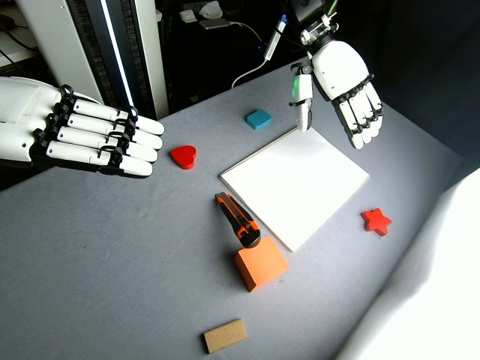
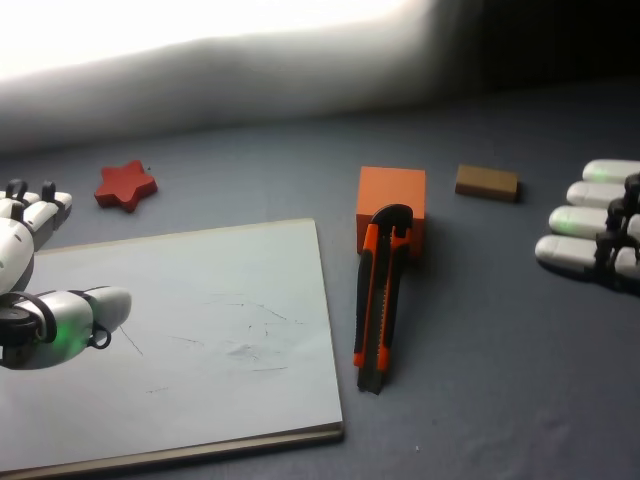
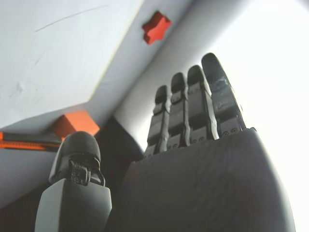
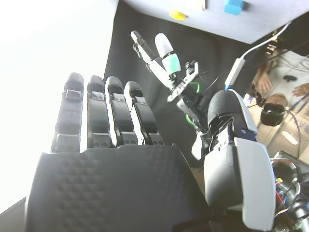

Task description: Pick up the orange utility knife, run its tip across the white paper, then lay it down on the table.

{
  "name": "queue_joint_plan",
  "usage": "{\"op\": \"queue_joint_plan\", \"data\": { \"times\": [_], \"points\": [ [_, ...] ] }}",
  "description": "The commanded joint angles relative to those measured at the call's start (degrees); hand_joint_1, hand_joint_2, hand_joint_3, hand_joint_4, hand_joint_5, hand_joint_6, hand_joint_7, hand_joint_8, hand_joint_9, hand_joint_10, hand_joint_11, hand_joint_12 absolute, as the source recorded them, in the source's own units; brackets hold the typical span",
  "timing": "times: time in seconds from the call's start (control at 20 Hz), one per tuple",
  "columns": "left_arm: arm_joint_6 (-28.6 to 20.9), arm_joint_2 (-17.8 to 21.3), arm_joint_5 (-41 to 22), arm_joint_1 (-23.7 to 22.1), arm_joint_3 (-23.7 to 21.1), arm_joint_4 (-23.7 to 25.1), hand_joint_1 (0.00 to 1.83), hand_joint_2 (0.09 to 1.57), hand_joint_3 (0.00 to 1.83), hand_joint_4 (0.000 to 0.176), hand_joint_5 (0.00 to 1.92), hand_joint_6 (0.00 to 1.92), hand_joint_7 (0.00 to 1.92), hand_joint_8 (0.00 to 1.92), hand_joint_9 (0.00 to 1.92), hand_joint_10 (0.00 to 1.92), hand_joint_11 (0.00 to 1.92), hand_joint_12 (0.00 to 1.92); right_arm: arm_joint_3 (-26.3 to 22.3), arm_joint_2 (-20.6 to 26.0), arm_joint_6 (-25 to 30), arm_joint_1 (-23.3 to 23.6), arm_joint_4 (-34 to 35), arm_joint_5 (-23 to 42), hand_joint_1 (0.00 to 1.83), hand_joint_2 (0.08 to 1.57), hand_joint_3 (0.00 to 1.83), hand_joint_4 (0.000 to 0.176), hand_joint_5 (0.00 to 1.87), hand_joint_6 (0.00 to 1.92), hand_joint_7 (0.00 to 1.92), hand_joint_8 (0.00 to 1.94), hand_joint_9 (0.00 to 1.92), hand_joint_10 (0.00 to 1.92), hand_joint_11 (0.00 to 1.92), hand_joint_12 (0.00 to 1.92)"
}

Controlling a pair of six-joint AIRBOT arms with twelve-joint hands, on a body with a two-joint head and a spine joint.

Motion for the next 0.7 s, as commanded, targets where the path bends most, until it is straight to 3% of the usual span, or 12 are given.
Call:
{"op": "queue_joint_plan", "data": {
  "times": [0.0, 0.05, 0.15, 0.2, 0.35, 0.45, 0.5, 0.65],
  "points": [
    [-0.47, -0.04, -2.90, -0.23, 0.50, 3.61, 0.00, 1.27, 0.00, 0.012, 0.06, 0.00, 0.12, 0.00, 0.12, 0.00, 0.00, 0.64, 0.29, -0.38, -1.57, 1.02, 1.81, 6.79, 0.43, 1.16, 0.00, 0.000, 0.13, 0.02, 0.17, 0.01, 0.17, 0.02, 0.00, 0.64],
    [-1.72, -0.06, -2.86, 0.10, 0.78, 3.61, 0.00, 1.27, 0.00, 0.015, 0.07, 0.00, 0.12, 0.00, 0.12, 0.01, 0.00, 0.64, 1.17, -1.56, -2.44, 2.15, 0.78, 6.53, 0.55, 1.17, 0.00, 0.000, 0.13, 0.01, 0.17, 0.00, 0.17, 0.01, 0.00, 0.78],
    [-3.63, -0.05, -3.05, 0.10, 1.38, 3.61, 0.00, 1.27, 0.00, 0.022, 0.08, 0.01, 0.13, 0.00, 0.12, 0.00, 0.00, 0.59, 3.42, -3.85, -2.79, 5.52, -4.08, 2.77, 0.77, 1.18, 0.01, 0.000, 0.01, 0.00, 0.03, 0.00, 0.04, 0.00, 0.00, 0.49],
    [-4.03, -0.04, -3.05, 0.06, 1.58, 3.61, 0.01, 1.27, 0.00, 0.016, 0.11, 0.01, 0.14, 0.00, 0.14, 0.01, 0.00, 0.60, 4.56, -4.77, -2.80, 7.35, -7.63, 0.31, 0.84, 1.19, 0.01, 0.000, 0.00, 0.00, 0.01, 0.00, 0.01, 0.00, 0.00, 0.12],
    [-4.64, -0.04, -3.04, 0.13, 1.84, 3.61, 0.00, 1.27, 0.00, 0.013, 0.09, 0.00, 0.13, 0.00, 0.13, 0.00, 0.00, 0.60, 8.59, -10.00, -0.57, 16.72, -17.28, -8.38, 0.96, 1.18, 0.01, 0.000, 0.00, 0.00, 0.00, 0.00, 0.00, 0.00, 0.00, 0.00],
    [-4.48, -0.05, -3.04, 0.08, 1.46, 3.61, 0.00, 1.27, 0.00, 0.014, 0.10, 0.00, 0.14, 0.00, 0.13, 0.00, 0.00, 0.62, 12.97, -16.32, 4.79, 26.30, -24.81, -17.03, 1.03, 1.18, 0.01, 0.000, 0.00, 0.00, 0.00, 0.00, 0.00, 0.00, 0.00, 0.00],
    [-4.39, -0.06, -3.04, 0.02, 1.32, 3.61, 0.00, 1.27, 0.00, 0.015, 0.09, 0.00, 0.14, 0.00, 0.13, 0.00, 0.00, 0.62, 14.24, -17.95, 7.07, 28.77, -28.03, -19.03, 1.01, 1.18, 0.01, 0.000, 0.00, 0.00, 0.00, 0.00, 0.00, 0.00, 0.00, 0.00],
    [-3.33, -0.31, -3.21, -0.04, 0.60, 3.39, 0.00, 1.28, 0.00, 0.009, 0.11, 0.00, 0.16, 0.00, 0.15, 0.01, 0.00, 0.69, 19.18, -24.35, 23.84, 36.08, -44.40, -25.94, 1.01, 1.18, 0.01, 0.000, 0.00, 0.00, 0.00, 0.00, 0.00, 0.00, 0.00, 0.00]
  ]
}}
